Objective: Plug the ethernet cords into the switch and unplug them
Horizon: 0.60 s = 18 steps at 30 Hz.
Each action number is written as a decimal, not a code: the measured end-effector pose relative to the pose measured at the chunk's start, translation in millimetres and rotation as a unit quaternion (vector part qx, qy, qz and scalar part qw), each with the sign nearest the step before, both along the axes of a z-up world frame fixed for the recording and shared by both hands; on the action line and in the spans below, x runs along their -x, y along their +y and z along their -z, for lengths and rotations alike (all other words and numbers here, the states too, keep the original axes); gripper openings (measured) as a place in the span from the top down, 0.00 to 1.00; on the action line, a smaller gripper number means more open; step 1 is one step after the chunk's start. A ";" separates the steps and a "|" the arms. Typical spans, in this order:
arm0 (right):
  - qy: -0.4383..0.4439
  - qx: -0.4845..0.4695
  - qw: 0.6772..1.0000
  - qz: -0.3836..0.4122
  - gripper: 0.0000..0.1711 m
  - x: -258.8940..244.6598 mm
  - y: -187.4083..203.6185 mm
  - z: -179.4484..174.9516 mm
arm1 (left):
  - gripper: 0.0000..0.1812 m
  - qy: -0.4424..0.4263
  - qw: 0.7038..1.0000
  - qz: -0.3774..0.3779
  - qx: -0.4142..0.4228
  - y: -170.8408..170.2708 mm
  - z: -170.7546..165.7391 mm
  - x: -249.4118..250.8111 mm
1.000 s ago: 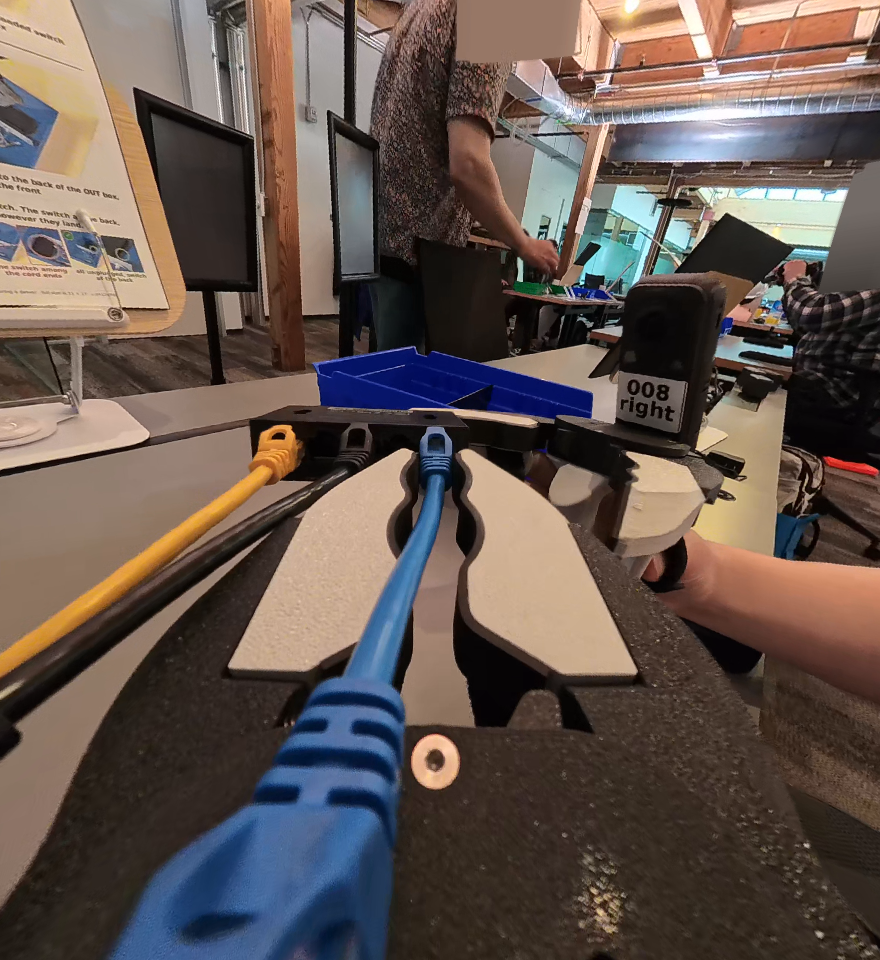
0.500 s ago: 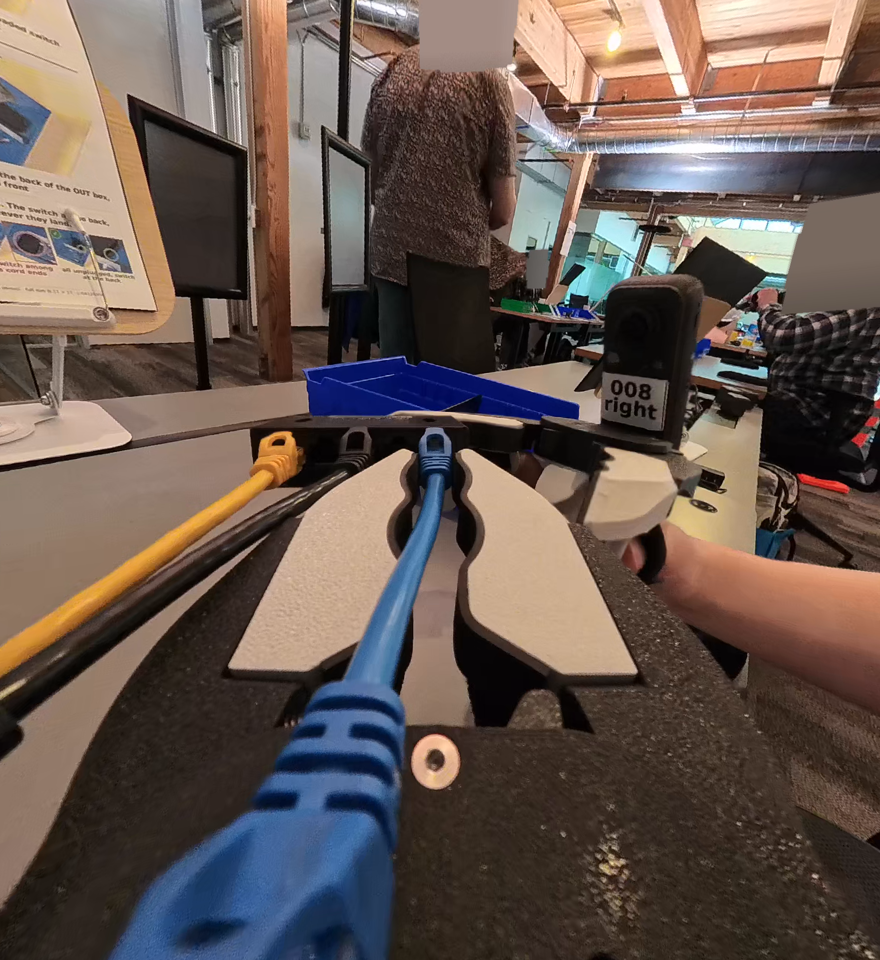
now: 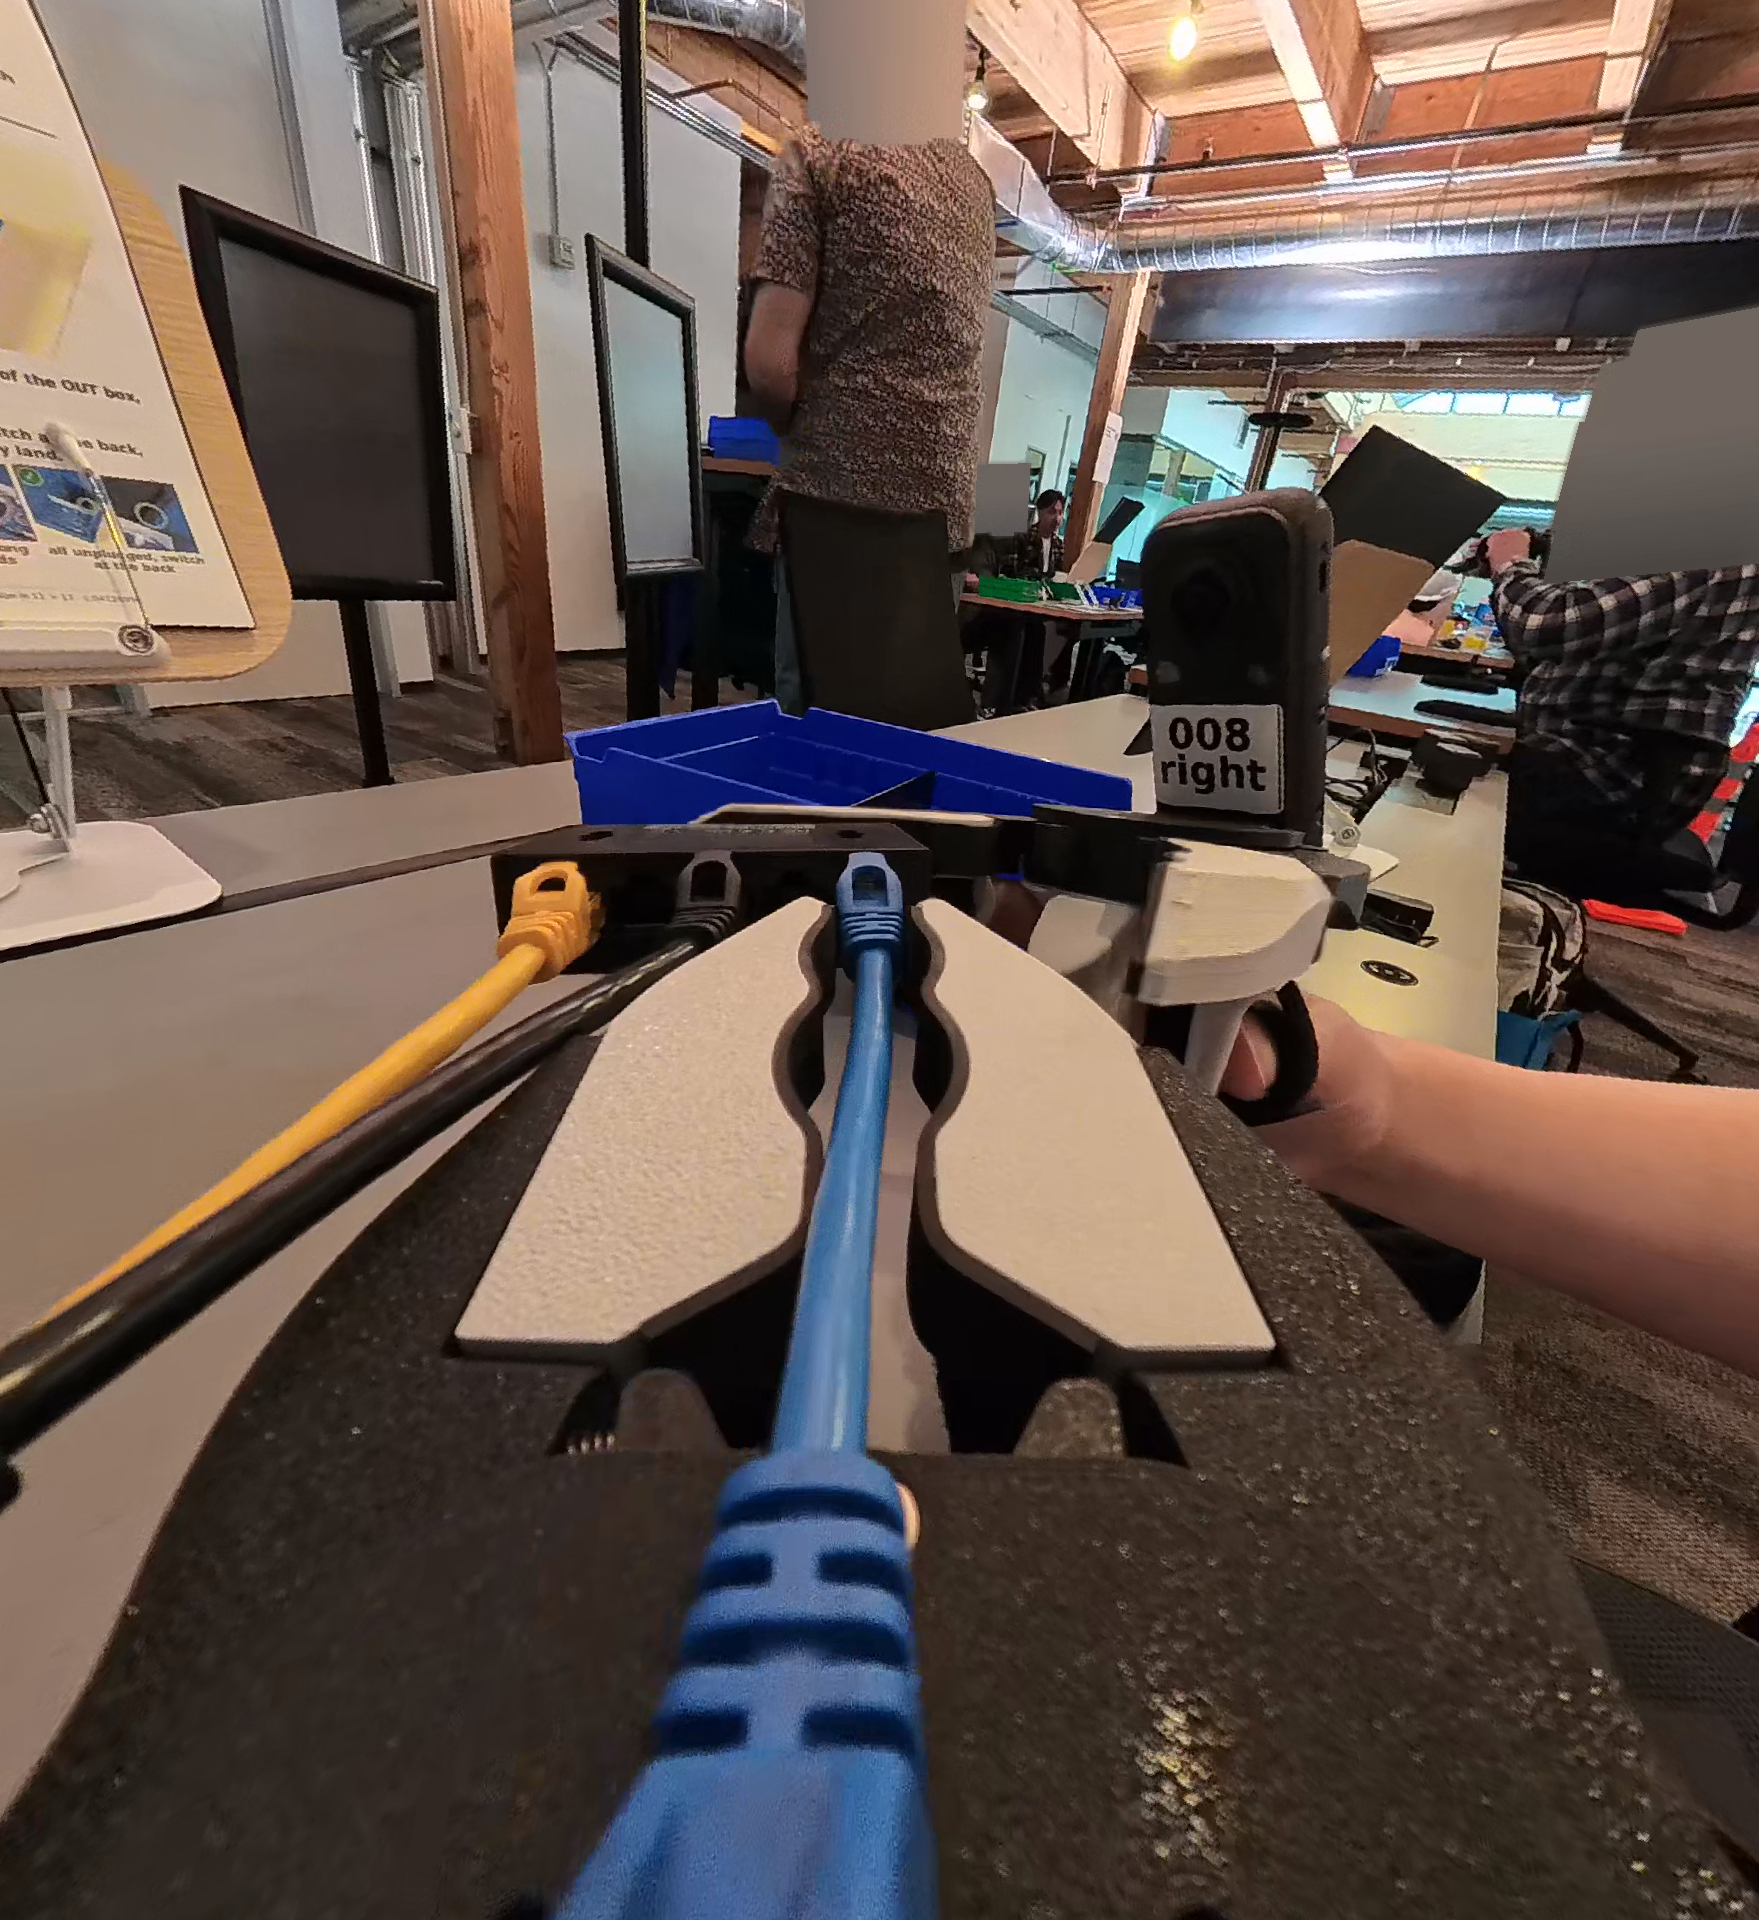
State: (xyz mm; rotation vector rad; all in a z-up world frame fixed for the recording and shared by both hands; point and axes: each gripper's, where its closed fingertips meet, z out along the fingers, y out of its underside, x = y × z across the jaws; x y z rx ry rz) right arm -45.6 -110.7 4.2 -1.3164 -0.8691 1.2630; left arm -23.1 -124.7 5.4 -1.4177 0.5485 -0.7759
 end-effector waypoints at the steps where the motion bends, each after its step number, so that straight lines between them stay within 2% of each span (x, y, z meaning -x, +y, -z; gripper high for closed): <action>1: 0.000 0.002 1.000 0.002 0.21 0.5 0.5 -0.1 | 0.94 0.001 1.000 0.000 -0.001 -0.3 0.4 -1.0; 8: -0.015 0.018 1.000 0.010 0.17 4.2 2.7 5.8 | 0.94 0.000 1.000 -0.002 0.005 3.0 3.5 -1.3; 18: -0.035 0.016 0.999 -0.007 0.18 4.2 -0.3 10.4 | 0.93 0.037 0.999 -0.014 -0.010 1.9 5.4 -0.5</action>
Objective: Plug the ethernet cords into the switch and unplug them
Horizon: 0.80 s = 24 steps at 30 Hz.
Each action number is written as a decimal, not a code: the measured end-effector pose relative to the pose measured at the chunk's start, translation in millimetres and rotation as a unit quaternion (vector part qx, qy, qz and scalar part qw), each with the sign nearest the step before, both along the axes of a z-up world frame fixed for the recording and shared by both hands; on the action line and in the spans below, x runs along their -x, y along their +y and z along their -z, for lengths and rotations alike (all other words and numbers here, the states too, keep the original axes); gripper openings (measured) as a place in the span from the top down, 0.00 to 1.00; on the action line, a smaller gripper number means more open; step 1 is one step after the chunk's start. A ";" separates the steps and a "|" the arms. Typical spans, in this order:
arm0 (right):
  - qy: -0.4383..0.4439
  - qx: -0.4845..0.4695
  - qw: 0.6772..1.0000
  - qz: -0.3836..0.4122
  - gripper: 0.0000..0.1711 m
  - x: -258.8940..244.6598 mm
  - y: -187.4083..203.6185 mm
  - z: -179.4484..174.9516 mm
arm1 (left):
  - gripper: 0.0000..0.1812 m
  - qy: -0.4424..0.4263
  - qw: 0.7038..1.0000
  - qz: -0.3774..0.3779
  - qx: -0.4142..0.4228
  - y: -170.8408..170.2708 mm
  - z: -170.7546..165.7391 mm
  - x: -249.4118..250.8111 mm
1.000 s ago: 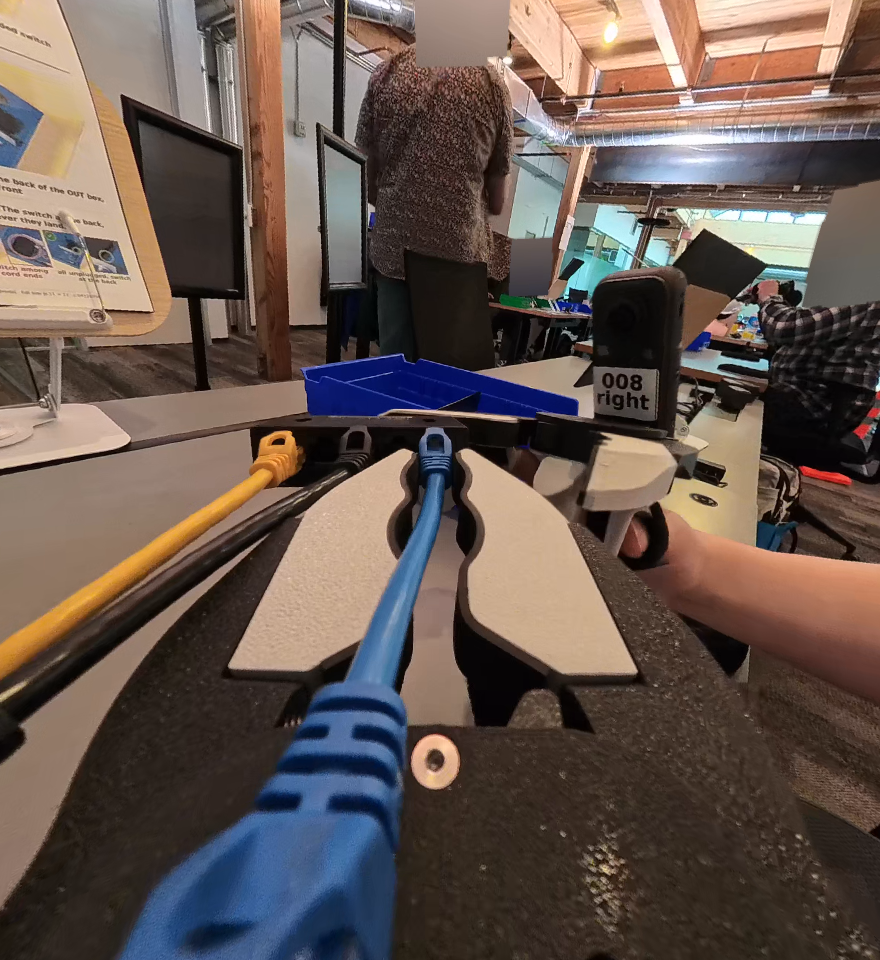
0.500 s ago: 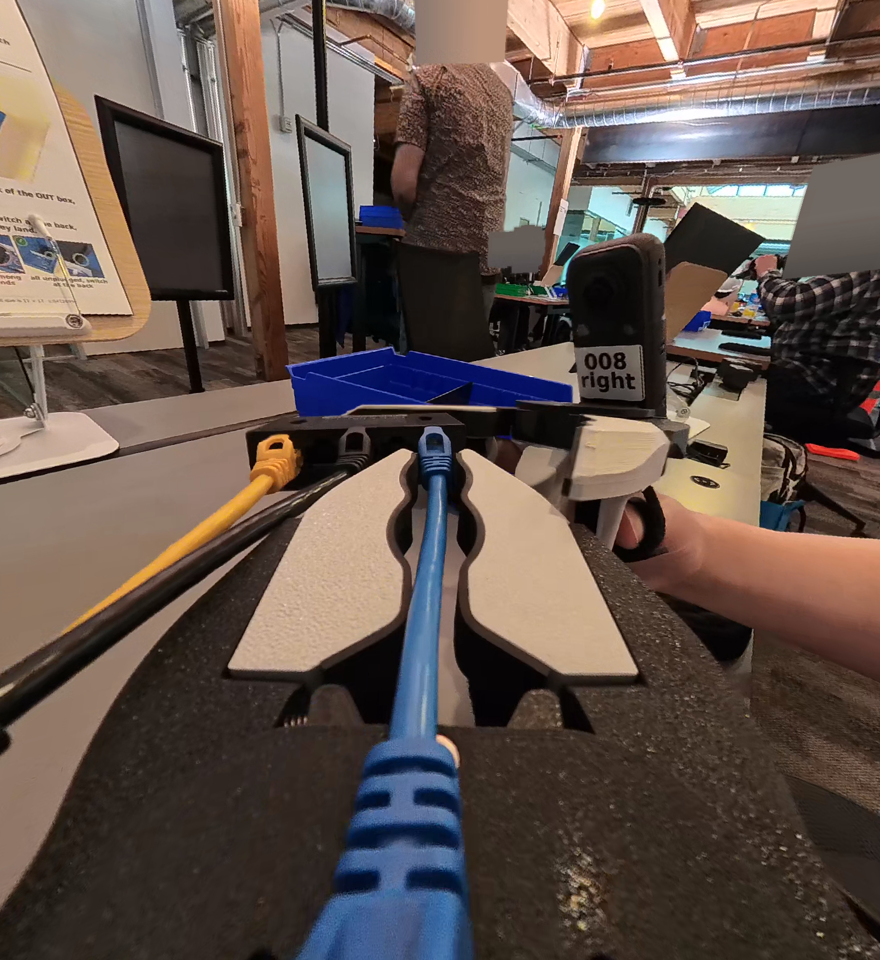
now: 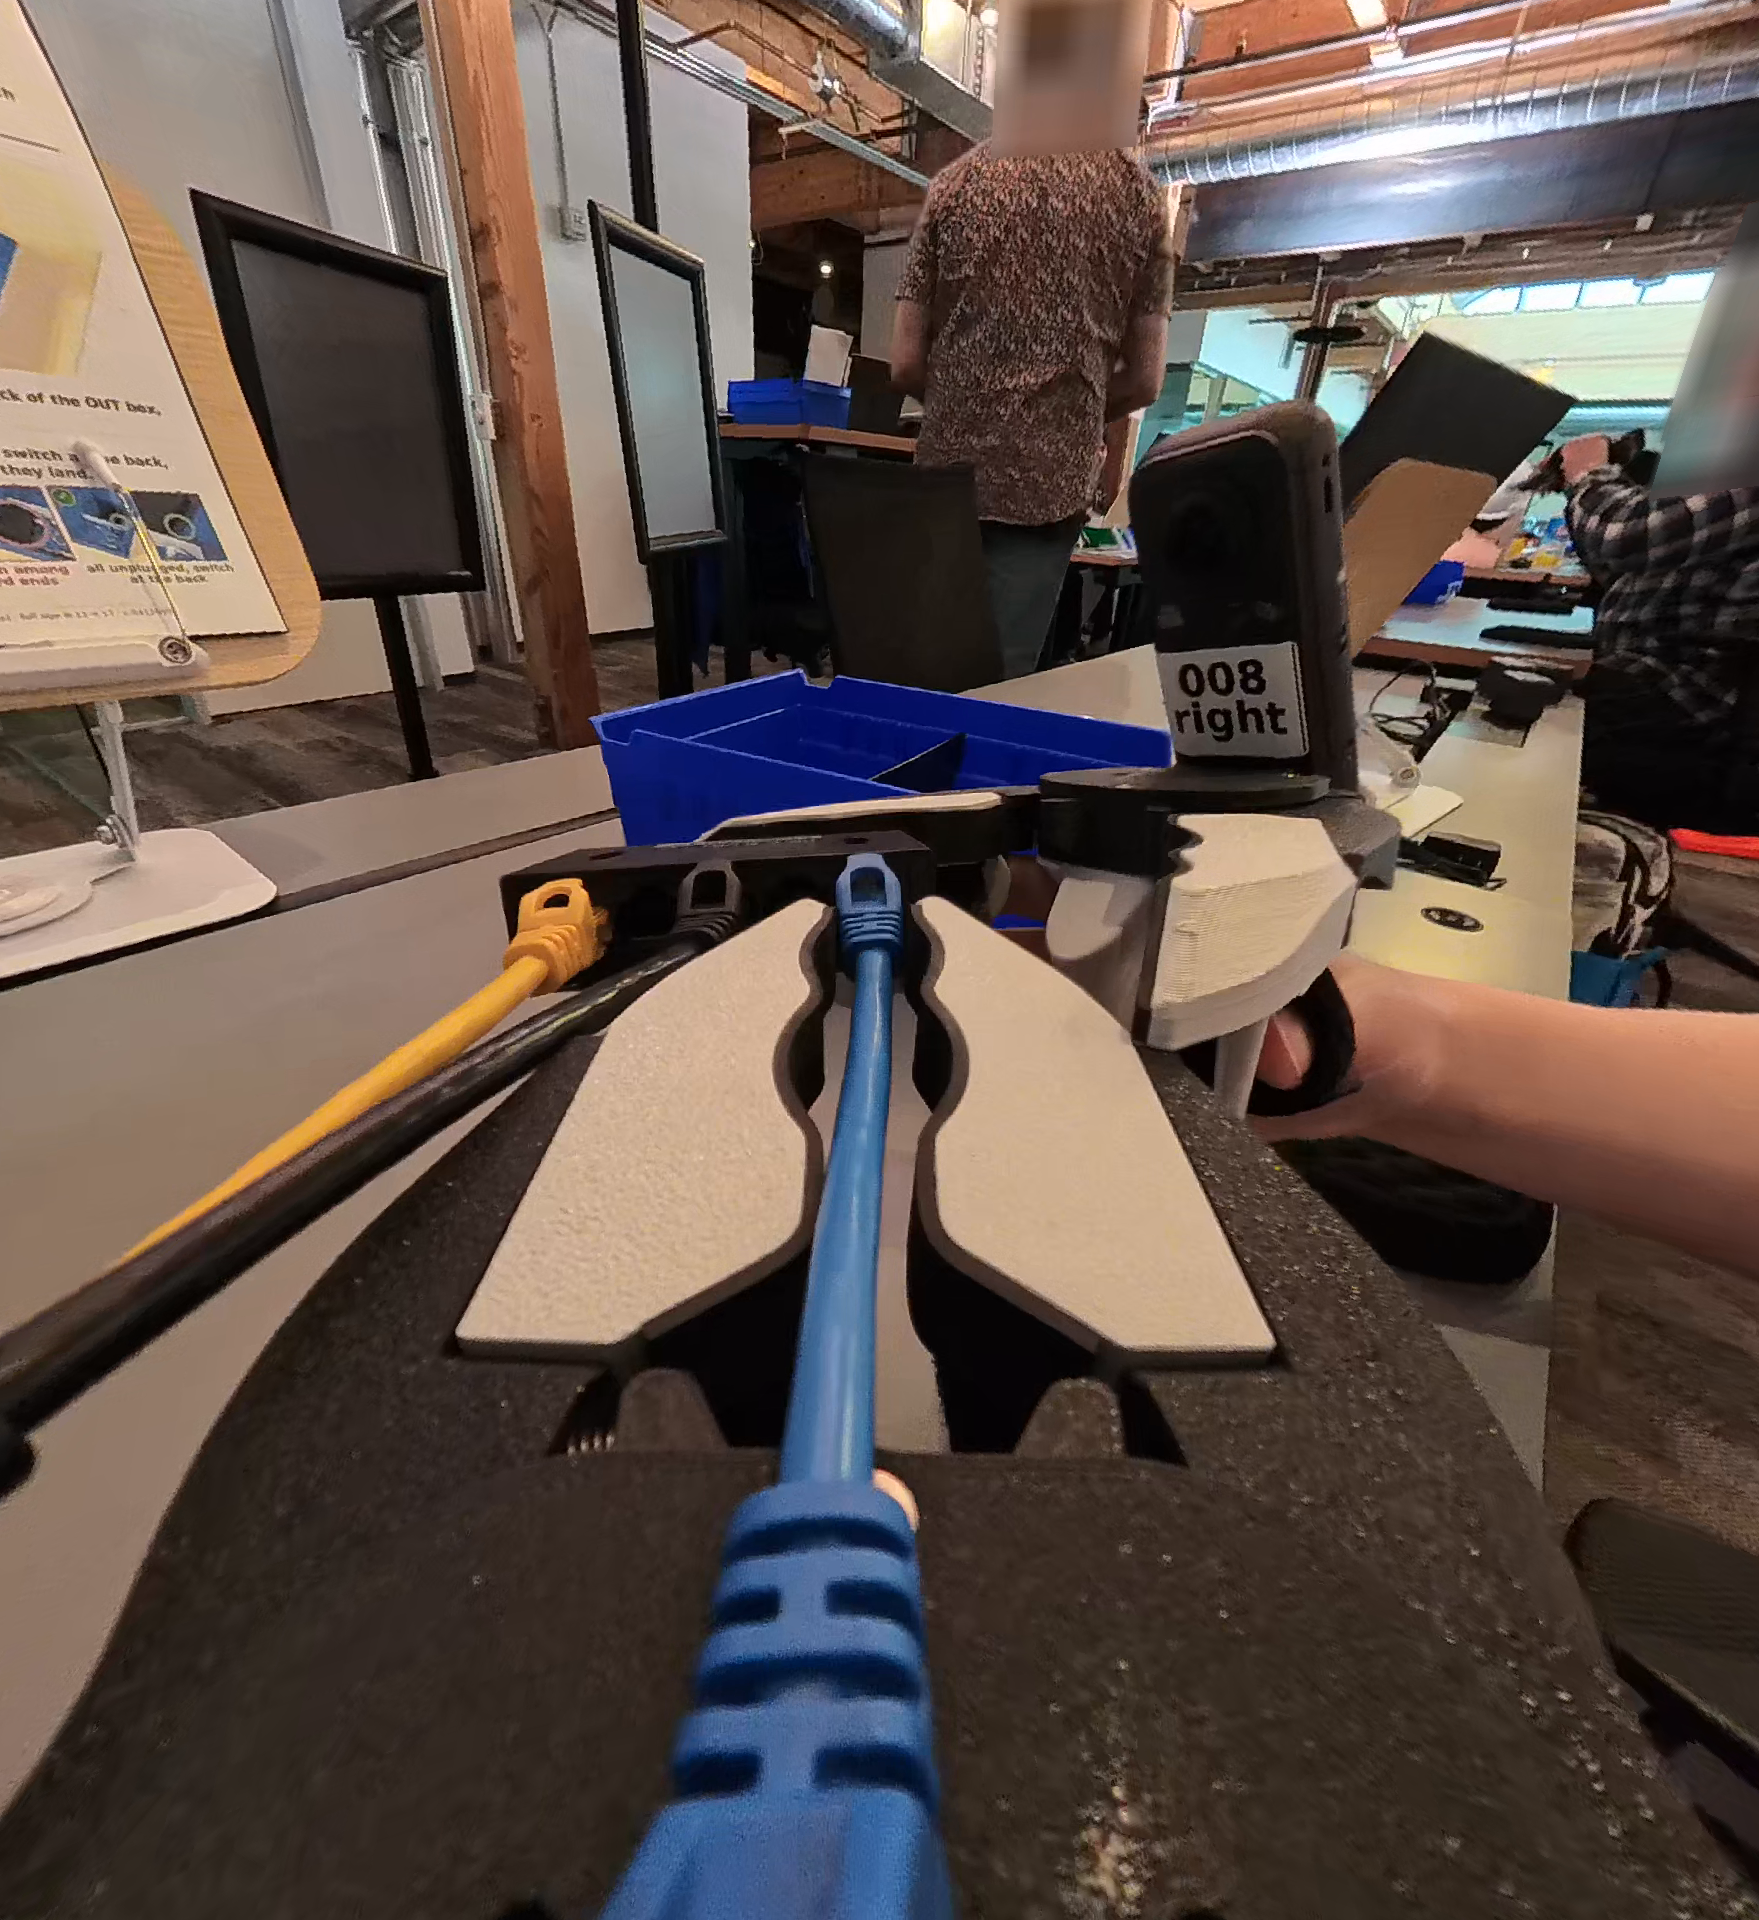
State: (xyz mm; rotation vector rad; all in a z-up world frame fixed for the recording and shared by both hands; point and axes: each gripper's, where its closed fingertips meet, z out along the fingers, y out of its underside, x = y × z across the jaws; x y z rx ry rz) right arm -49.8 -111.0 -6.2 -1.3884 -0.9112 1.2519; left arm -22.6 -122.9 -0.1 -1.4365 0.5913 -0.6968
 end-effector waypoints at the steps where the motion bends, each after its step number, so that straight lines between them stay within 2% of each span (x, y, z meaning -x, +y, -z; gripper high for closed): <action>1: -0.003 -0.002 1.000 -0.003 0.18 -0.3 -0.6 0.0 | 0.93 0.007 1.000 -0.001 -0.002 -0.5 0.2 -0.2; 6: -0.019 -0.023 0.999 -0.020 0.16 -0.8 -6.8 1.4 | 0.93 -0.004 1.000 0.005 -0.012 -4.0 -5.8 0.6; 16: -0.060 -0.110 0.992 0.001 0.20 -4.2 -3.4 11.8 | 0.93 0.006 1.000 0.019 -0.004 -5.6 -4.1 -1.5; 24: -0.028 -0.126 0.991 0.014 0.19 -6.7 -6.9 -5.5 | 0.94 0.005 1.000 0.023 -0.005 -8.5 -5.3 -3.7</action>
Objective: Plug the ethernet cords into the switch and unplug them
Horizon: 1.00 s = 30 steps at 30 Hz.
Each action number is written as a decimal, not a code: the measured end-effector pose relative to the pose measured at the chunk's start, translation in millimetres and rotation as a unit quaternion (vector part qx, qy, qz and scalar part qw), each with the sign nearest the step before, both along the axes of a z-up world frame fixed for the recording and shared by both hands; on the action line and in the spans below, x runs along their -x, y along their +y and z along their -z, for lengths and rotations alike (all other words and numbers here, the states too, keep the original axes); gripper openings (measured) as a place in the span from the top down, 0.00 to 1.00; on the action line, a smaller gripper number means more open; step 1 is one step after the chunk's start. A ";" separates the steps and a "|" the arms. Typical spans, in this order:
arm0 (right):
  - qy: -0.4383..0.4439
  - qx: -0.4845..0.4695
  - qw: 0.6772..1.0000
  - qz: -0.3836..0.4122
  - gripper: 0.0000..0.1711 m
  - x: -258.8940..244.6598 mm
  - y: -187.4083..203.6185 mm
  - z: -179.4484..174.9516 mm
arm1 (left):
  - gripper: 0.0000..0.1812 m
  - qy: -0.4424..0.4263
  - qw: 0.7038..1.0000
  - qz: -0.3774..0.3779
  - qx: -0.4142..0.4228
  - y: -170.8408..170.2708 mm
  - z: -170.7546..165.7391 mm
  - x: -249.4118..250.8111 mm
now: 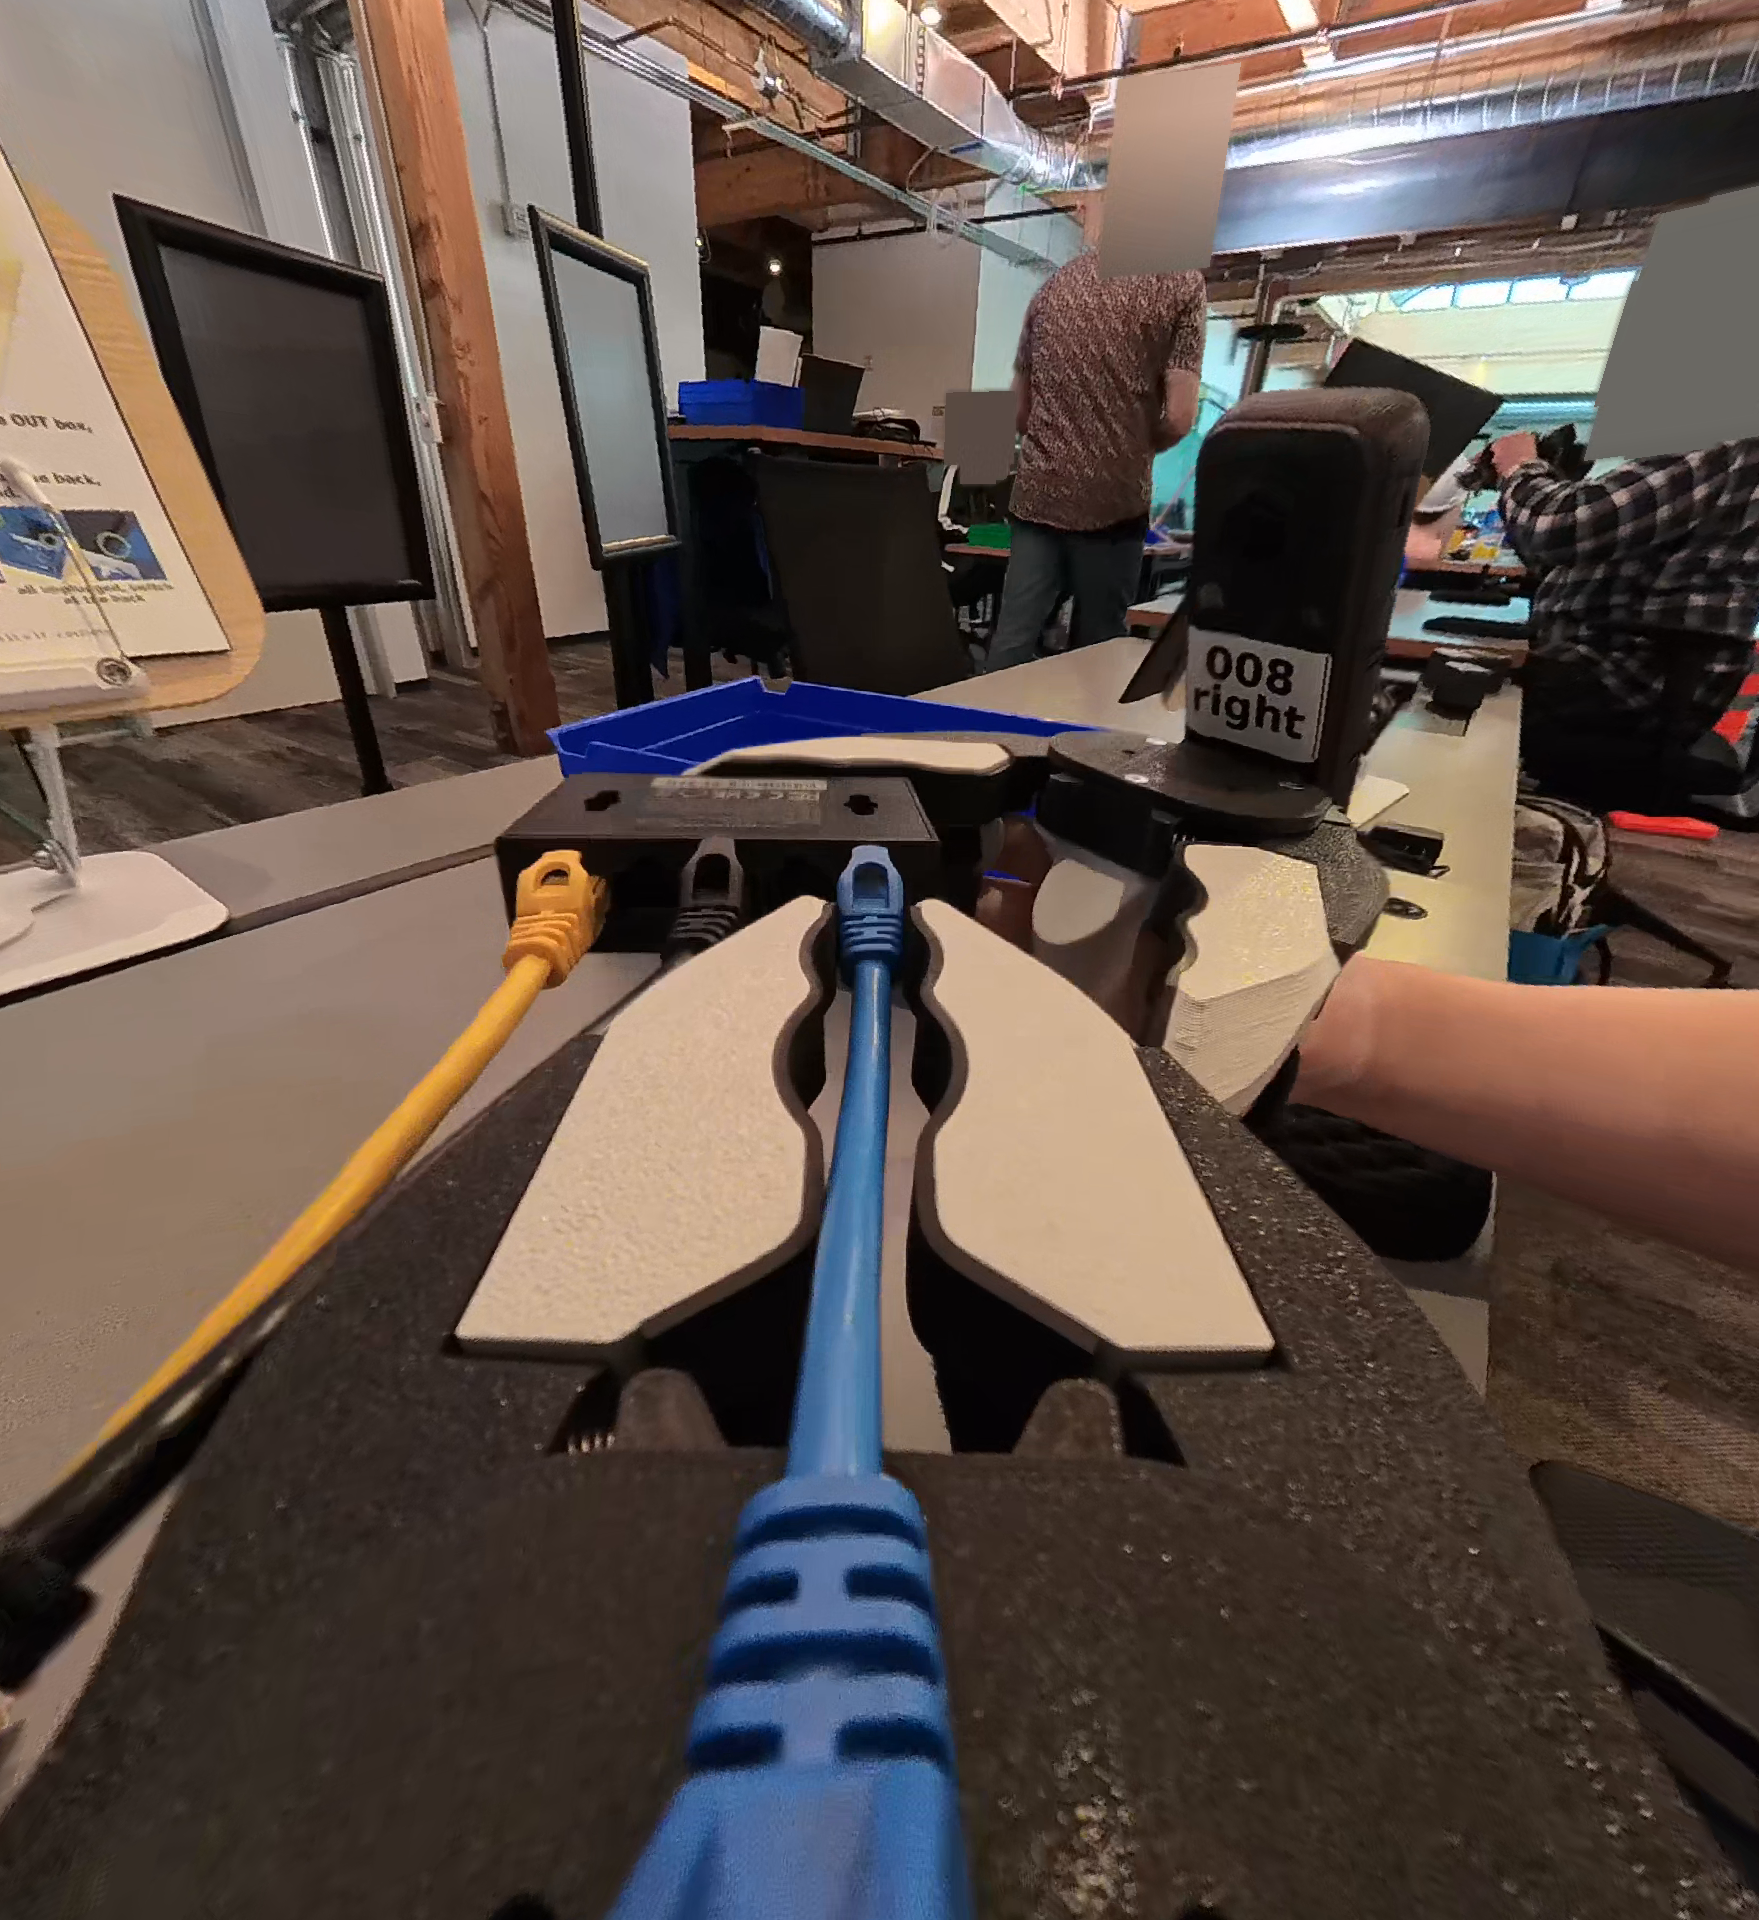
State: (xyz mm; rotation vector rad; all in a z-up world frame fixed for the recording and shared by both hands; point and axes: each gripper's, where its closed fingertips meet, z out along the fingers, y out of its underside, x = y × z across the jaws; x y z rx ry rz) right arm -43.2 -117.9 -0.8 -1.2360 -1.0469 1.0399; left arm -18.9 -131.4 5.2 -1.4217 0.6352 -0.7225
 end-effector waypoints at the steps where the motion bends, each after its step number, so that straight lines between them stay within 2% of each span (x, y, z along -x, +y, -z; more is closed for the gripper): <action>1: -0.006 -0.002 1.000 0.003 0.19 -0.4 0.2 0.4 | 0.94 0.001 1.000 0.002 0.002 0.2 1.0 -0.2; 9: -0.059 -0.043 0.997 0.019 0.16 1.8 -3.0 9.4 | 0.94 0.014 1.000 -0.010 -0.017 -3.6 -0.1 -1.0; 14: -0.025 -0.032 0.999 0.021 0.16 0.9 -6.3 -0.5 | 0.94 0.032 0.999 -0.011 -0.030 -5.5 1.5 -3.2; 20: -0.035 -0.028 0.999 0.030 0.16 2.6 -6.2 -0.7 | 0.94 0.028 0.999 -0.006 -0.024 -5.6 1.2 -1.6; 30: 0.002 -0.003 1.000 0.001 0.16 2.4 -14.3 -9.9 | 0.93 0.039 0.998 -0.018 -0.054 -11.5 -5.0 -1.5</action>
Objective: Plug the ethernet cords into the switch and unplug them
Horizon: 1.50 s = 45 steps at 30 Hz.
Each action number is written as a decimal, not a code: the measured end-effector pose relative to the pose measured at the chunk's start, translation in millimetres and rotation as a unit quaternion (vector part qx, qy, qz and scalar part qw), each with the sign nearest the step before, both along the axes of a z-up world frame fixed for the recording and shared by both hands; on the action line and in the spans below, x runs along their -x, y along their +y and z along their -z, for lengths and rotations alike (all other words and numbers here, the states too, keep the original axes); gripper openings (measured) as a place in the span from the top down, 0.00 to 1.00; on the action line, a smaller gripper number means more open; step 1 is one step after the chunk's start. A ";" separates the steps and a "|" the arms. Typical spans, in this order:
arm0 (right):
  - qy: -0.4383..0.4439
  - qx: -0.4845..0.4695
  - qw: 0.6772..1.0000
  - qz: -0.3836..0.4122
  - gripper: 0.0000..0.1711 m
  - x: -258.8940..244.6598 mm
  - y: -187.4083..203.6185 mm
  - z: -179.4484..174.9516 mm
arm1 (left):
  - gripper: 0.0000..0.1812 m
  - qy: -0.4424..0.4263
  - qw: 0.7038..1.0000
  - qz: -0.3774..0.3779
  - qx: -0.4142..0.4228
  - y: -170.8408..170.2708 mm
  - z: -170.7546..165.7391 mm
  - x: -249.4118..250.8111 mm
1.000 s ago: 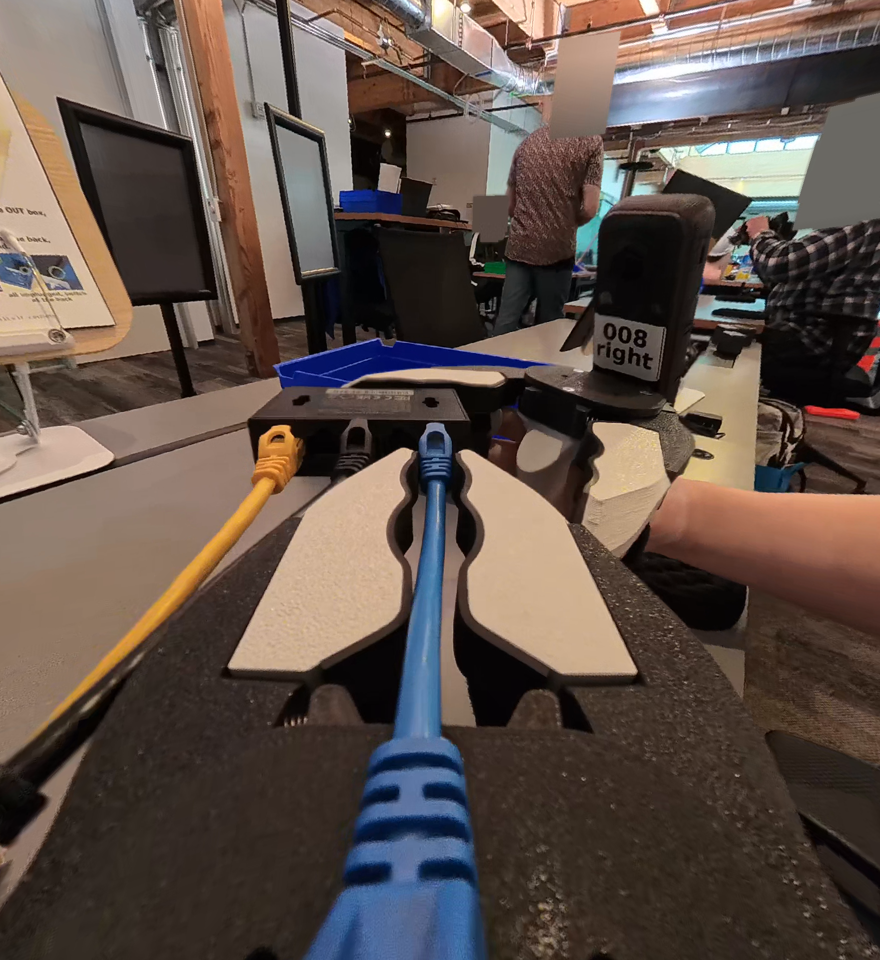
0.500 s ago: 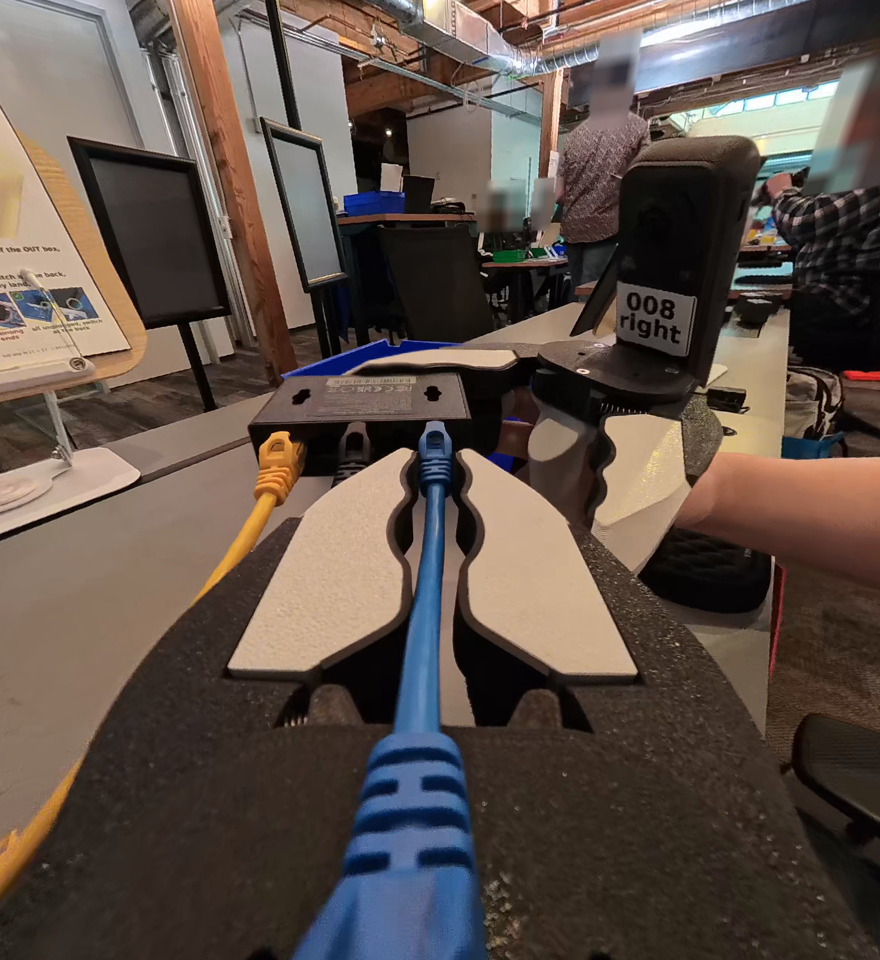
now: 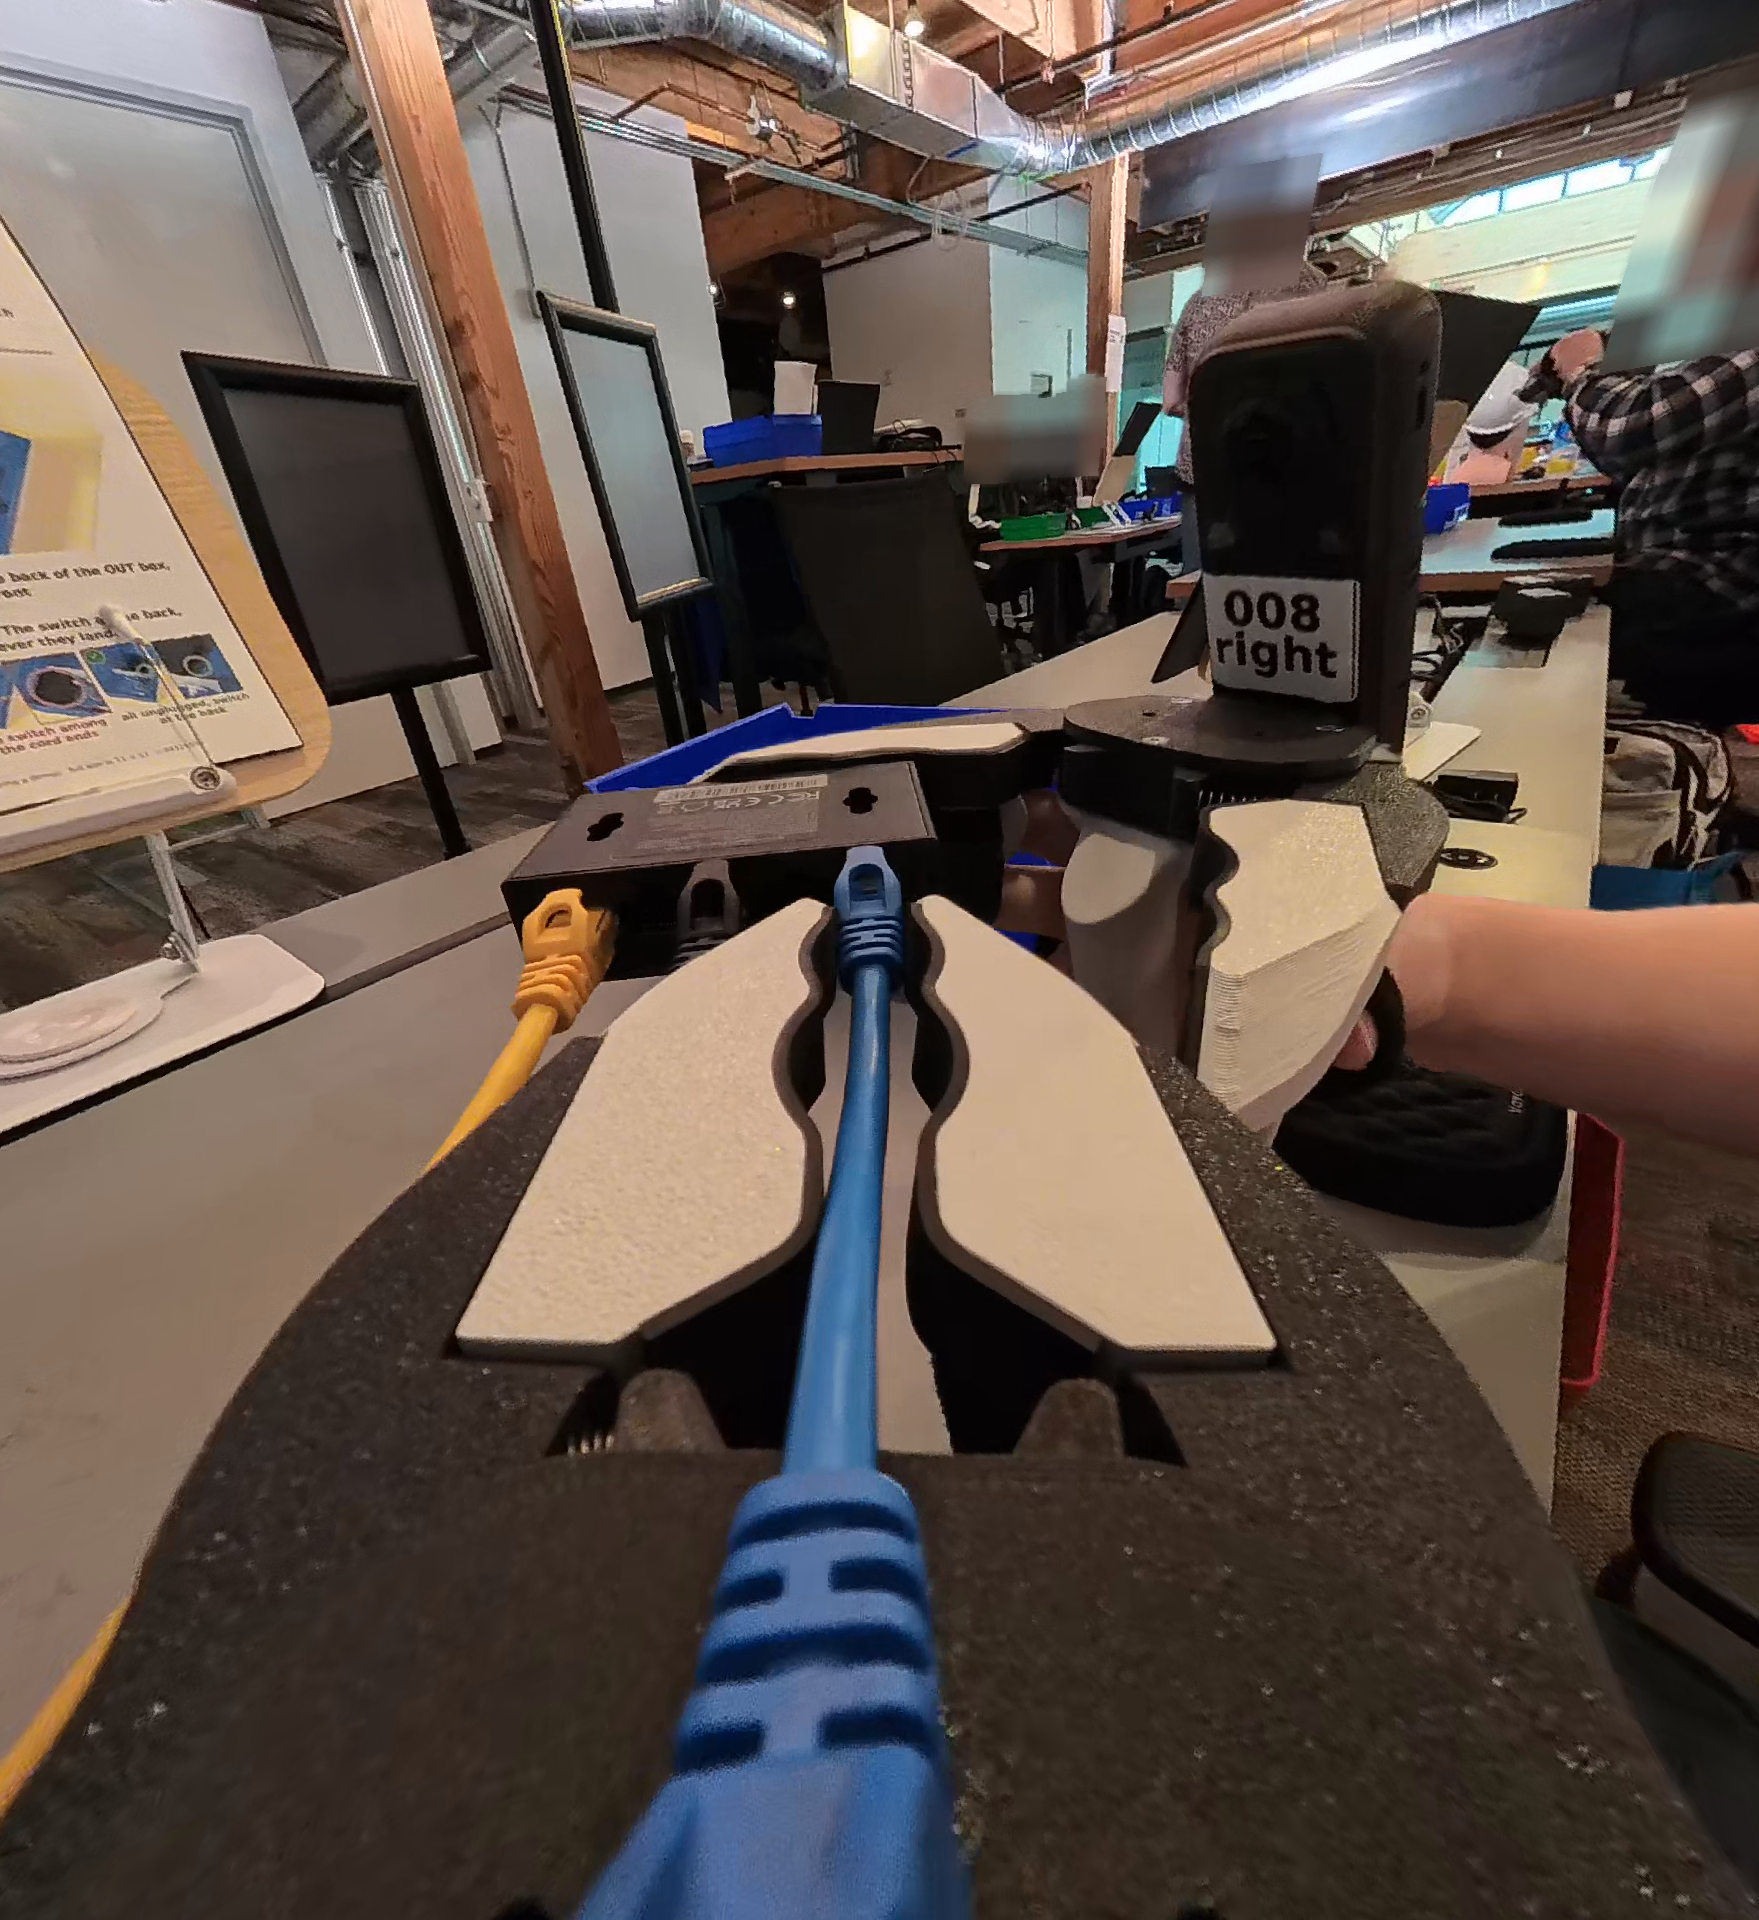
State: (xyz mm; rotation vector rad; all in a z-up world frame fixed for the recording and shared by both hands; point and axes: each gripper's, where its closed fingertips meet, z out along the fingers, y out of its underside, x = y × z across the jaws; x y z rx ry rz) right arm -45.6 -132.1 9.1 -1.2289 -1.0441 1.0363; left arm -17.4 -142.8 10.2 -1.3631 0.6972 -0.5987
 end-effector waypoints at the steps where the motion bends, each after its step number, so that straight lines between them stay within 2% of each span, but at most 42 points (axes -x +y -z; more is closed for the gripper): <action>1: 0.004 -0.002 1.000 0.000 0.16 0.0 -0.3 -0.8 | 0.93 0.000 1.000 0.001 -0.001 -0.3 -0.5 0.0; 5: 0.013 -0.023 1.000 -0.013 0.16 -2.2 -5.0 -6.4 | 0.94 0.002 1.000 0.005 -0.008 -3.3 -2.3 -0.7; 10: -0.049 -0.082 0.995 0.014 0.16 -0.7 -0.5 9.7 | 0.93 -0.005 1.000 0.013 -0.006 -4.4 -5.5 0.6; 15: -0.010 -0.088 0.996 0.029 0.15 -1.1 -0.5 -2.7 | 0.94 0.007 1.000 0.003 -0.020 -3.5 -4.5 -1.9; 19: -0.034 -0.129 0.990 0.049 0.15 0.1 -0.6 -4.4 | 0.94 0.007 1.000 0.007 -0.017 -3.1 -1.3 -0.7; 31: -0.021 -0.112 0.993 0.024 0.15 0.8 -8.2 -9.0 | 0.94 -0.004 0.999 0.004 -0.038 -9.2 -6.3 0.2; 45: -0.017 -0.117 0.992 0.036 0.15 0.0 -5.9 -6.8 | 0.94 0.005 0.999 0.002 -0.037 -8.0 -6.0 -0.8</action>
